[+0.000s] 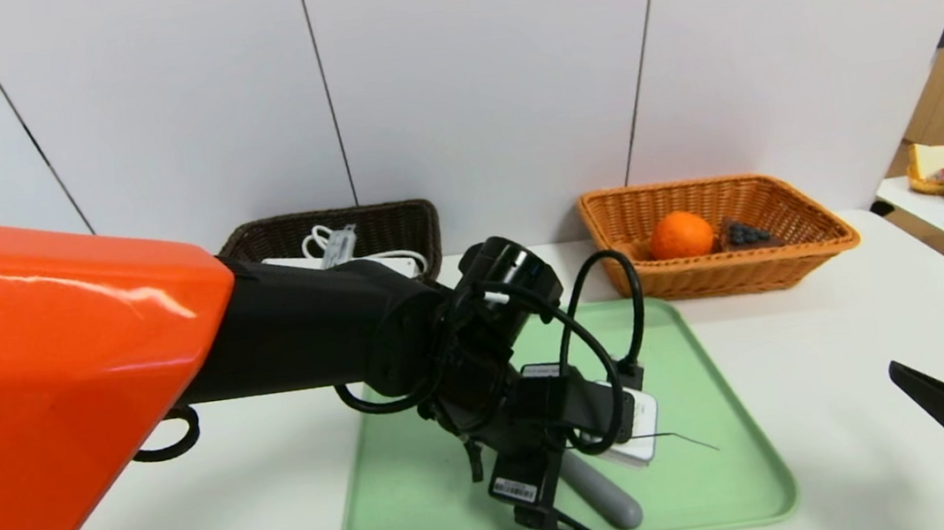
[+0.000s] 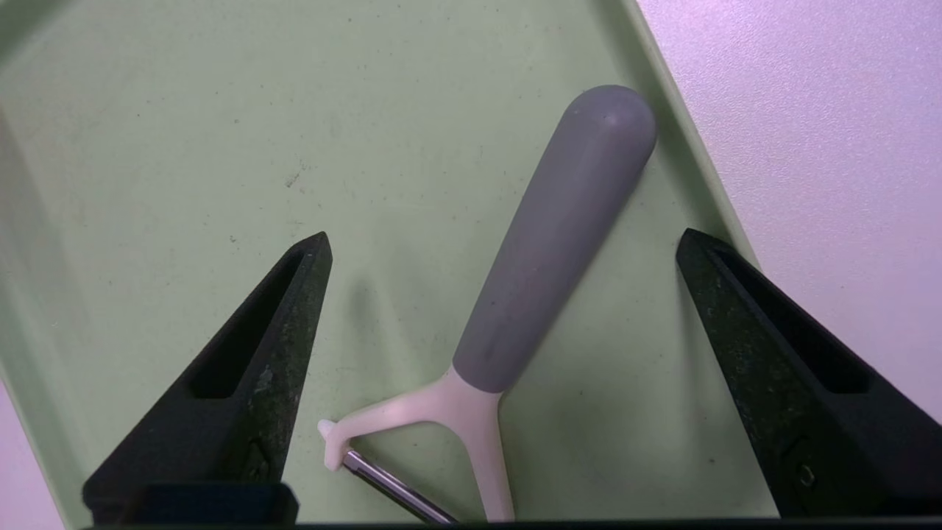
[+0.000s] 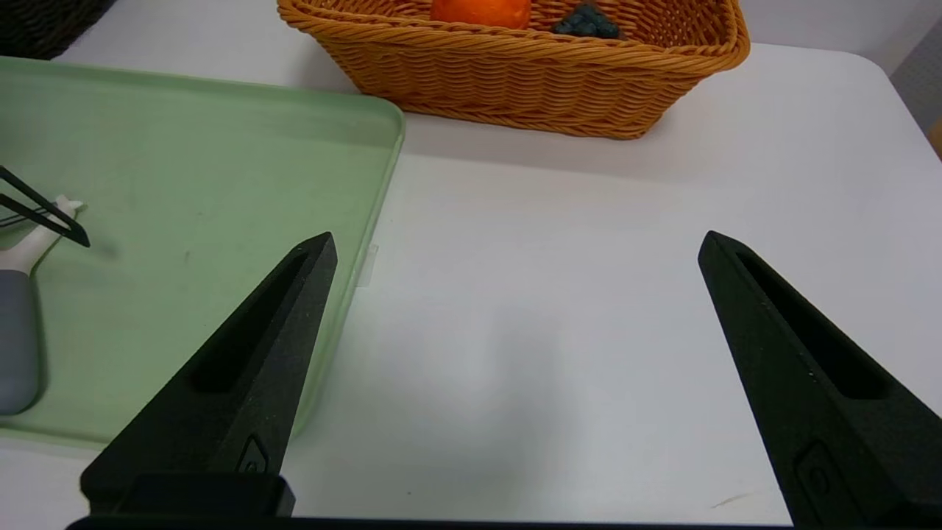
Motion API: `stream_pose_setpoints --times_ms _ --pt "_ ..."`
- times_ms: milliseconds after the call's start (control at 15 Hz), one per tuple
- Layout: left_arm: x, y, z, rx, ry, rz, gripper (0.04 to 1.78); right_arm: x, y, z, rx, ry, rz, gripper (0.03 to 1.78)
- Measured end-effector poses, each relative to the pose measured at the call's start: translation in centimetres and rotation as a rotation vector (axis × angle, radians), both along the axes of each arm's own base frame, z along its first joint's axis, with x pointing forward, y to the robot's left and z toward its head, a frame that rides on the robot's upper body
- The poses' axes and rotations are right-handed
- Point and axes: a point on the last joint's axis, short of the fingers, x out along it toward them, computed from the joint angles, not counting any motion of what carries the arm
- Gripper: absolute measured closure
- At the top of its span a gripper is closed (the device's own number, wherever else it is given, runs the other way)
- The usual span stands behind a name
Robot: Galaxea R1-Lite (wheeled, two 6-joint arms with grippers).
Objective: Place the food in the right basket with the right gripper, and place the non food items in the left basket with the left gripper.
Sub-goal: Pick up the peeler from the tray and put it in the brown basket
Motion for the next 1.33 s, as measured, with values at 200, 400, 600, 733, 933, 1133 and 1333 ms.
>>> stream_pose_setpoints --times_ms 200,400,600,733,933,1133,1333 --pt "0.2 0.0 -0.3 0.002 0.008 0.000 0.17 0.0 0.0 0.0 0.000 0.001 0.003 0.11" --pt "0.2 0.0 -0.5 0.005 0.010 0.000 0.17 0.0 0.0 0.0 0.000 0.000 0.003 0.11" --pt "0.2 0.0 -0.8 0.009 0.022 -0.004 0.17 0.0 0.0 0.0 0.001 0.000 0.002 0.11" --pt "0.1 0.2 -1.2 0.027 0.059 -0.010 0.17 0.0 0.0 0.0 0.001 0.001 0.002 0.11" --pt "1.3 0.4 -1.6 0.016 0.077 -0.030 0.17 -0.1 0.0 -0.2 0.011 0.005 0.001 0.11" --pt "2.1 1.3 -1.8 0.045 0.097 -0.059 0.17 -0.3 0.0 -0.5 0.027 0.017 -0.002 0.11" --pt "2.3 1.6 -1.7 0.055 0.116 -0.075 0.17 -0.2 0.0 -0.5 0.034 0.022 0.006 0.11"
